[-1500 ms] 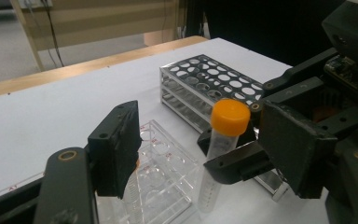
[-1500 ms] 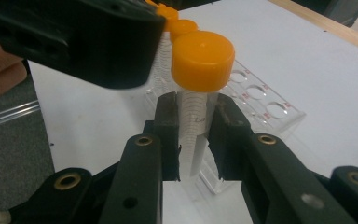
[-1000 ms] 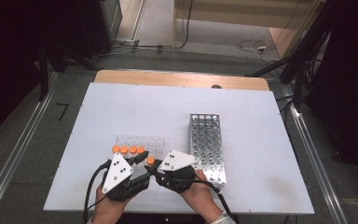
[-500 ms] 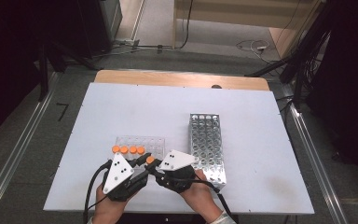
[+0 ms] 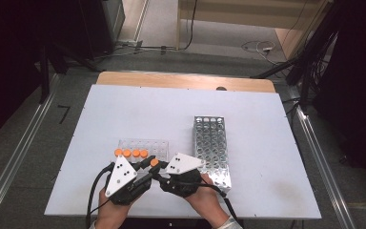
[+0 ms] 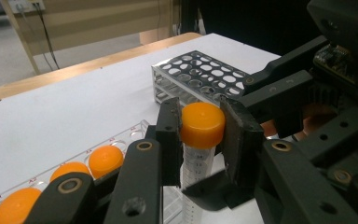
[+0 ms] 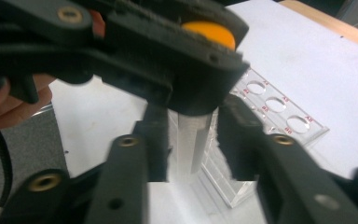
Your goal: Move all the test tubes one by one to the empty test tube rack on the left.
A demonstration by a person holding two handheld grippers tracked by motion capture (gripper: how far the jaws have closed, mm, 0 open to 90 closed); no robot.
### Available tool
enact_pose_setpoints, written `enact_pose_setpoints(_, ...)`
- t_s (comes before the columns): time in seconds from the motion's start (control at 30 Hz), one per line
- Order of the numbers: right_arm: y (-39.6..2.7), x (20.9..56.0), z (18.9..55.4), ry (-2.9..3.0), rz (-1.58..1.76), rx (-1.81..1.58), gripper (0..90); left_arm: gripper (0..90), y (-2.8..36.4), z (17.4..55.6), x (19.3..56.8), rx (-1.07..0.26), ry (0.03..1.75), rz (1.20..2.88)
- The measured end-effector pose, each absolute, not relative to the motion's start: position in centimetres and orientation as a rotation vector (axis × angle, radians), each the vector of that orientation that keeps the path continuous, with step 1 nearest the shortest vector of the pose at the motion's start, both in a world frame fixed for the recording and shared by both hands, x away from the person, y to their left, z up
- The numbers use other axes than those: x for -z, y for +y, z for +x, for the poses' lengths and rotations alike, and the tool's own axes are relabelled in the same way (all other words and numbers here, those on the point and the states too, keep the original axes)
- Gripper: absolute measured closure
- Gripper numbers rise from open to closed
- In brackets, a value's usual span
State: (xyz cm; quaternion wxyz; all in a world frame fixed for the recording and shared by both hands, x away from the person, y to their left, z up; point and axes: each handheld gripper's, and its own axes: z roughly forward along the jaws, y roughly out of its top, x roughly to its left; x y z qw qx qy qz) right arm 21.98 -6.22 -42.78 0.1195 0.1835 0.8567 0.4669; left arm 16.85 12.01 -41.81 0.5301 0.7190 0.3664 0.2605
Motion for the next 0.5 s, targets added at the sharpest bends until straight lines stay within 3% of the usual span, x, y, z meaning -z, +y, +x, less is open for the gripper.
enact_pose_setpoints(0.2, -6.6, 42.7, 22.1, 2.499, 0.605, -1.351, 33.5, 70.1, 12.4, 17.1, 41.6, -0.611, 0.886, 1.701)
enact_pose_setpoints(0.33, -7.4, 42.8, 21.8, 2.472, 0.632, -1.351, 26.4, 70.1, 12.5, 17.1, 41.5, -0.615, 0.891, 1.694)
enact_pose_setpoints(0.5, -8.9, 42.6, 21.3, 2.449, 0.650, -1.355, 24.3, 70.1, 12.8, 17.3, 41.0, -0.627, 0.895, 1.676)
